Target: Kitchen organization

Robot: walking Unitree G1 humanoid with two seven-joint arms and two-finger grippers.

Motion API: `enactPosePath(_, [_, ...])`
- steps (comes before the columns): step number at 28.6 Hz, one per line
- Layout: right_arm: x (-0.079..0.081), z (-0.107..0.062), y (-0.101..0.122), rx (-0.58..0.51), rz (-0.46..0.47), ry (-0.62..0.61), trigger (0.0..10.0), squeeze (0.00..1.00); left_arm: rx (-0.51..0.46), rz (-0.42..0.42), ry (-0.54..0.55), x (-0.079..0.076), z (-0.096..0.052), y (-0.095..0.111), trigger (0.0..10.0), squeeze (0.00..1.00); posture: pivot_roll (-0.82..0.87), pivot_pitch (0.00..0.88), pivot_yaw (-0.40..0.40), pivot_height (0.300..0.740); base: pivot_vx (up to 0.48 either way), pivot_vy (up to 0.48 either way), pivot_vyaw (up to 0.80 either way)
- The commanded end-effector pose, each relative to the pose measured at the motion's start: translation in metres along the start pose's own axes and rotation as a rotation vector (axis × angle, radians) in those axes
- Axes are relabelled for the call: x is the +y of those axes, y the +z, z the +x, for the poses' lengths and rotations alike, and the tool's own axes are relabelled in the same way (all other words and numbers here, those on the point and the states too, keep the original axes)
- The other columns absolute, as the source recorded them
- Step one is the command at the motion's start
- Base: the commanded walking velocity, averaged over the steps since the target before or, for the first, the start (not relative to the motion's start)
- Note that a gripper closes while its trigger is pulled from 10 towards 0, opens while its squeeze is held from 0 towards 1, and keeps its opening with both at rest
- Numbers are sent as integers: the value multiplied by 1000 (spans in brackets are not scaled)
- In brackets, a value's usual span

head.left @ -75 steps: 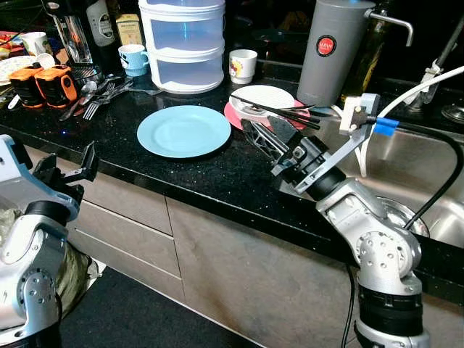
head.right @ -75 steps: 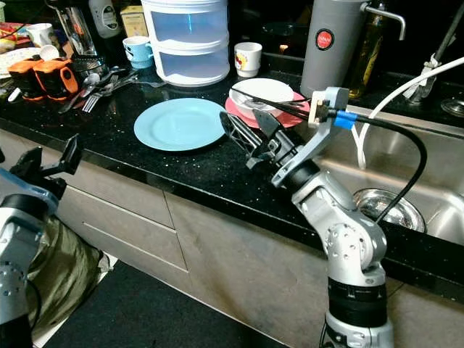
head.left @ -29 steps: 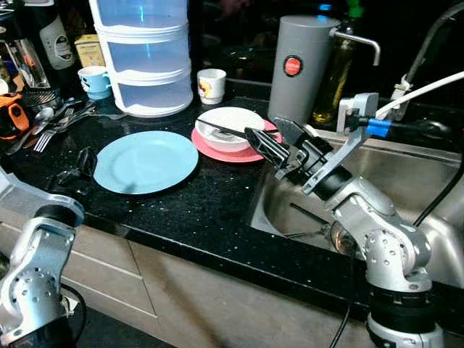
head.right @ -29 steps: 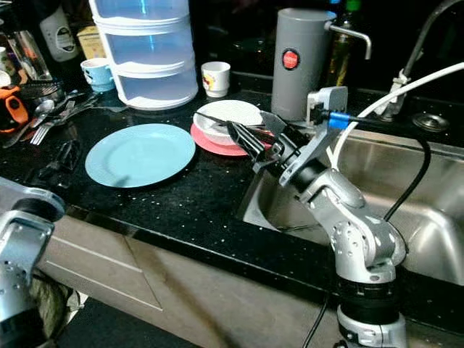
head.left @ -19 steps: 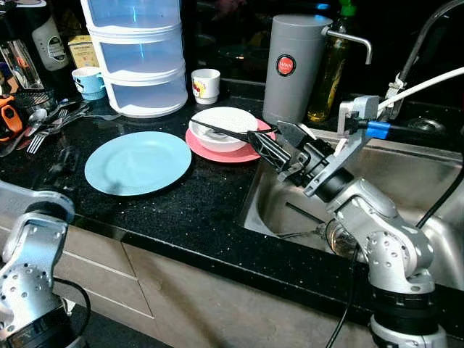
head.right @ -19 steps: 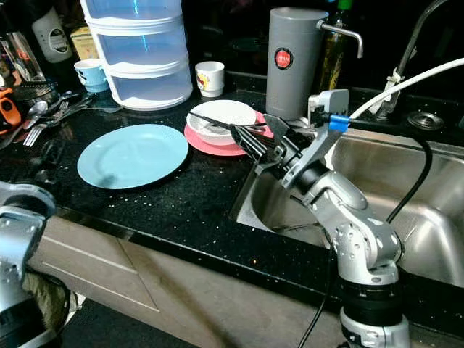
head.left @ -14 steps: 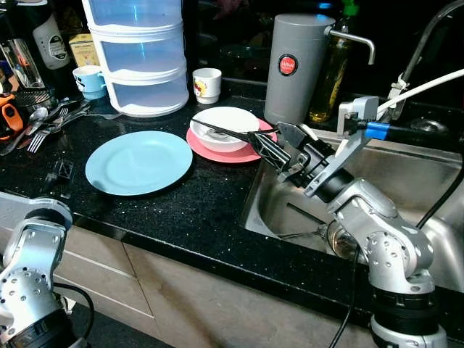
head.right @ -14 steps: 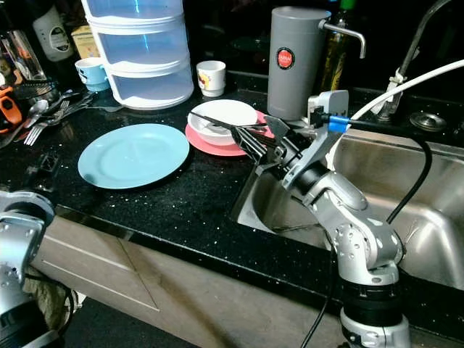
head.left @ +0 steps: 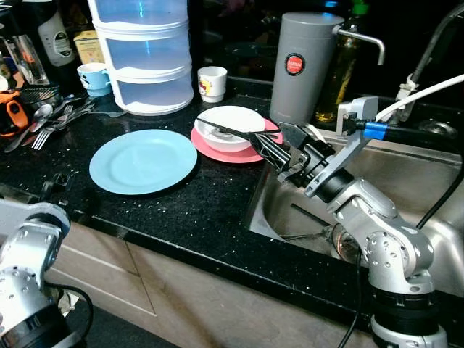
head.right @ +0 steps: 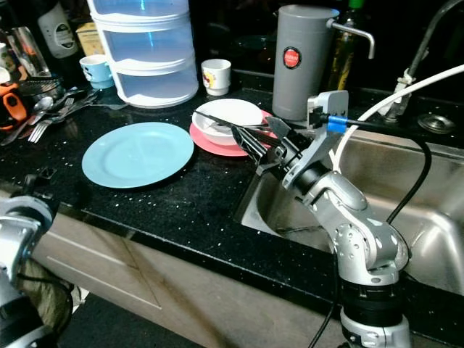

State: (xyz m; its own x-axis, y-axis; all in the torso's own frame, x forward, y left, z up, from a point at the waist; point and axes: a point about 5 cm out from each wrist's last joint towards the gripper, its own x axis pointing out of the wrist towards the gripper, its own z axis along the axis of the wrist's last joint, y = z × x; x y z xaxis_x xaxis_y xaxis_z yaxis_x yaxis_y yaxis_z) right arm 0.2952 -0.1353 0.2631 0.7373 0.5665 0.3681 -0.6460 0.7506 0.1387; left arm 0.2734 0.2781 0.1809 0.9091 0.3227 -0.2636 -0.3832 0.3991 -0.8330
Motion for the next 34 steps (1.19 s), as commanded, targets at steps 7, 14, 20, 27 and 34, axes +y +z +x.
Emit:
enactPosePath(7, [0,-1,2,4,-4,-3,10000,0,66,-3,-149,-31,-2,-5,10000,0,67,0,18,740,0,0,0])
enactPosePath(14, [-1,-1,1,9,-3,-3,10000,0,88,7,-195,-39,-5,-3,10000,0,68,0,12,740,0,0,0])
enactPosePath(20, [-1,-1,2,13,-3,-2,10000,0,126,6,-161,-33,-2,-9,10000,0,59,0,13,740,0,0,0])
enactPosePath(27, [-2,-4,3,22,-12,-5,10000,0,153,-7,-156,-35,-3,-15,10000,0,53,0,10,740,0,0,0])
enactPosePath(34, [-1,-2,1,27,-7,3,10000,0,131,-32,-71,-28,-4,-19,10000,0,60,0,0,740,0,0,0])
